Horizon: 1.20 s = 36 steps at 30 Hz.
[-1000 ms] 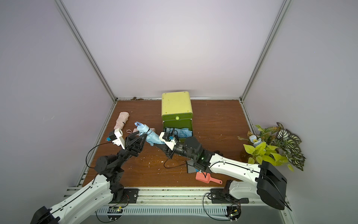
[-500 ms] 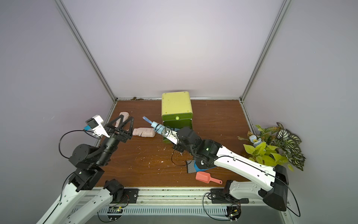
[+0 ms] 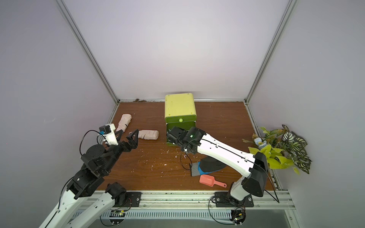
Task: Place the umbrella in the drawer by color
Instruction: Place the umbrella in the drawer.
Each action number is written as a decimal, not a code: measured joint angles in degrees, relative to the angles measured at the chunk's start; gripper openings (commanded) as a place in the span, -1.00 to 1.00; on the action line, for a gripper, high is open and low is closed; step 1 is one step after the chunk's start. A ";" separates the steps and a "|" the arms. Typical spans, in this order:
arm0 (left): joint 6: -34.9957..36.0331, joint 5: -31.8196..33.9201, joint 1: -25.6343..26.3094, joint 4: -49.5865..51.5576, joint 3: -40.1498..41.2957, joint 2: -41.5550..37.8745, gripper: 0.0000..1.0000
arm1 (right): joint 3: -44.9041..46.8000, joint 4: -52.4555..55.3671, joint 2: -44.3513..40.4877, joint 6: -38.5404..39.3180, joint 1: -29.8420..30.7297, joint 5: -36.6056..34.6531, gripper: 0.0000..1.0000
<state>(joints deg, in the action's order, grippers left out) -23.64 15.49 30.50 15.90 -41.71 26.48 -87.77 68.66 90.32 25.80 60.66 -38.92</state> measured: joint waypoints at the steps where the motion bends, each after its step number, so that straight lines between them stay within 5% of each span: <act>1: -0.02 -0.04 0.00 0.11 0.00 -0.42 0.99 | -0.37 1.49 1.14 -0.20 0.00 -0.31 -1.00; 21: 0.15 -1.75 -0.02 1.05 0.70 -2.08 0.99 | -11.02 6.03 14.01 3.98 -0.74 -7.80 -1.00; 36: 0.20 -2.32 -0.02 1.03 1.14 -2.25 0.99 | -11.30 -8.87 16.72 10.51 -5.16 -12.04 -1.00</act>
<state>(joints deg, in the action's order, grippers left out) -23.44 13.17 30.48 16.93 -40.58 24.23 -99.07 59.79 107.04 36.32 55.51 -50.96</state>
